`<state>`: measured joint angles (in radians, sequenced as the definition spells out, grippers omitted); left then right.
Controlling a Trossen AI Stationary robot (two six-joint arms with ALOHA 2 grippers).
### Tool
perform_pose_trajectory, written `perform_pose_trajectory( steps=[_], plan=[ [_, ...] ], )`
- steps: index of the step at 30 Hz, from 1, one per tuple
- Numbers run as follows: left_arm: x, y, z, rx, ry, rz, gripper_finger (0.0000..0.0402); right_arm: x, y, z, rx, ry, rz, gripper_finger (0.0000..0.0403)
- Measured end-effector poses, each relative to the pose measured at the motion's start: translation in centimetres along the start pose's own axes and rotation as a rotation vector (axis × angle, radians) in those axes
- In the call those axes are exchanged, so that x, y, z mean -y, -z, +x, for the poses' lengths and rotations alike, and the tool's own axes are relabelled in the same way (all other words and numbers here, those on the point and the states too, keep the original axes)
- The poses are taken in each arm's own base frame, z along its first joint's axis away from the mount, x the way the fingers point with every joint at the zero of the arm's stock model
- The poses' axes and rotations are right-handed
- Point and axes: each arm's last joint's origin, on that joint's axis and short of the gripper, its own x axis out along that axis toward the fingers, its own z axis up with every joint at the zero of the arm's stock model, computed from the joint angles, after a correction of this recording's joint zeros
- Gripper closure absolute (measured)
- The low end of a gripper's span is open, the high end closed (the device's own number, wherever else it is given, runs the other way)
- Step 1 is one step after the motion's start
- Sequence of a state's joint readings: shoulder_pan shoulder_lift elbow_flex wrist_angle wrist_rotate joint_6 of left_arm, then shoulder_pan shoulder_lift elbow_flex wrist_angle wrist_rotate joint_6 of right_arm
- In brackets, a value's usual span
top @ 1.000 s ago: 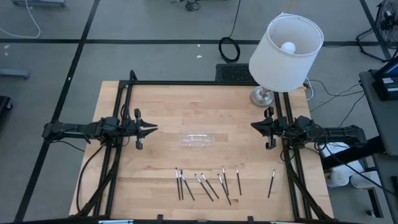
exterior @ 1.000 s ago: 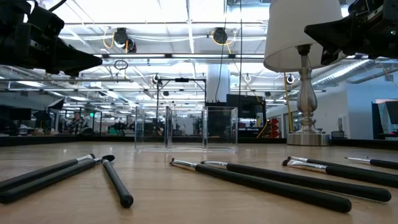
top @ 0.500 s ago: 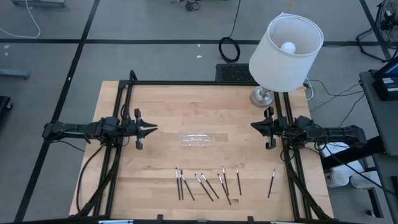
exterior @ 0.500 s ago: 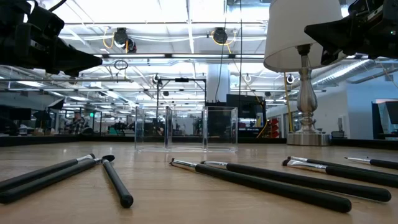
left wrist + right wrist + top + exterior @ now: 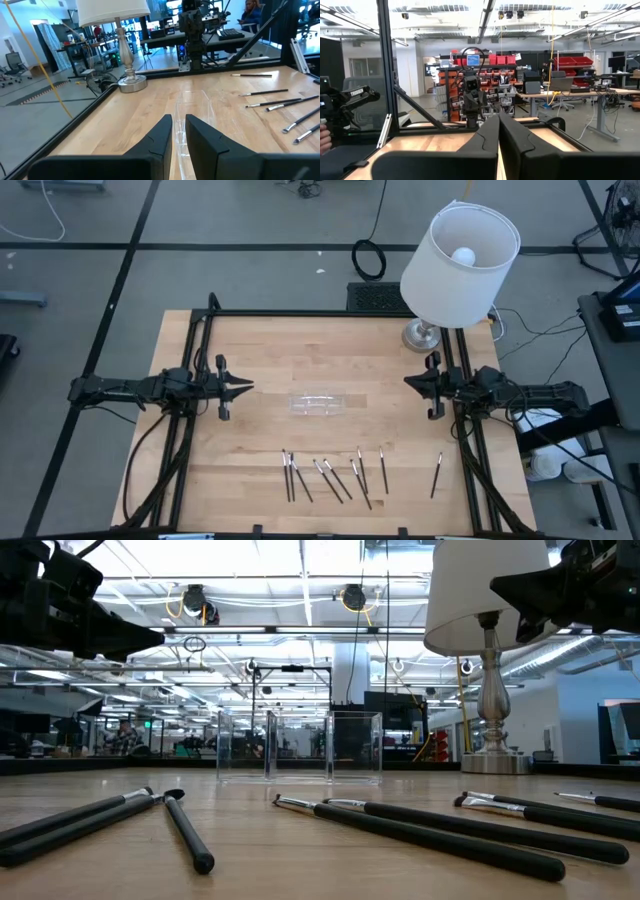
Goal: Put items in baskets/containers
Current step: Put the eyeshadow brush in the transparent organizer
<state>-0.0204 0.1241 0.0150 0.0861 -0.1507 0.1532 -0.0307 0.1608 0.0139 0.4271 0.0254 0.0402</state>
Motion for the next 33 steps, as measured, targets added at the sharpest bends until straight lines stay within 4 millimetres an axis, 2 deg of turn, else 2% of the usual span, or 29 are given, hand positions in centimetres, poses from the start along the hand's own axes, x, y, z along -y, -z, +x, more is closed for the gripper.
perform_pose_trajectory(
  steps=[15, 19, 24, 27, 33],
  plan=[
    [0.0, 0.0, 0.0, -0.001, -0.007, -0.002, 0.0337, 0.0, -0.6, 0.1, 0.061, -0.002, -0.023, 0.0403],
    [0.0, 0.0, 0.0, -0.001, -0.007, -0.004, 0.0337, 0.0, 0.3, 0.5, -0.068, 0.0, -0.015, 0.0403],
    [0.0, 0.0, 0.0, -0.001, -0.007, -0.001, 0.0337, -0.5, -2.5, 2.3, -0.223, 0.052, -0.021, 0.0403],
    [0.0, 0.0, 0.0, -0.001, -0.007, -0.001, 0.0337, -0.9, -3.3, 3.5, -0.352, 0.074, -0.043, 0.0403],
    [0.0, 0.0, 0.0, -0.003, -0.007, 0.008, 0.0337, -2.6, -5.5, 6.5, -0.487, 0.049, -0.059, 0.0403]
  ],
)
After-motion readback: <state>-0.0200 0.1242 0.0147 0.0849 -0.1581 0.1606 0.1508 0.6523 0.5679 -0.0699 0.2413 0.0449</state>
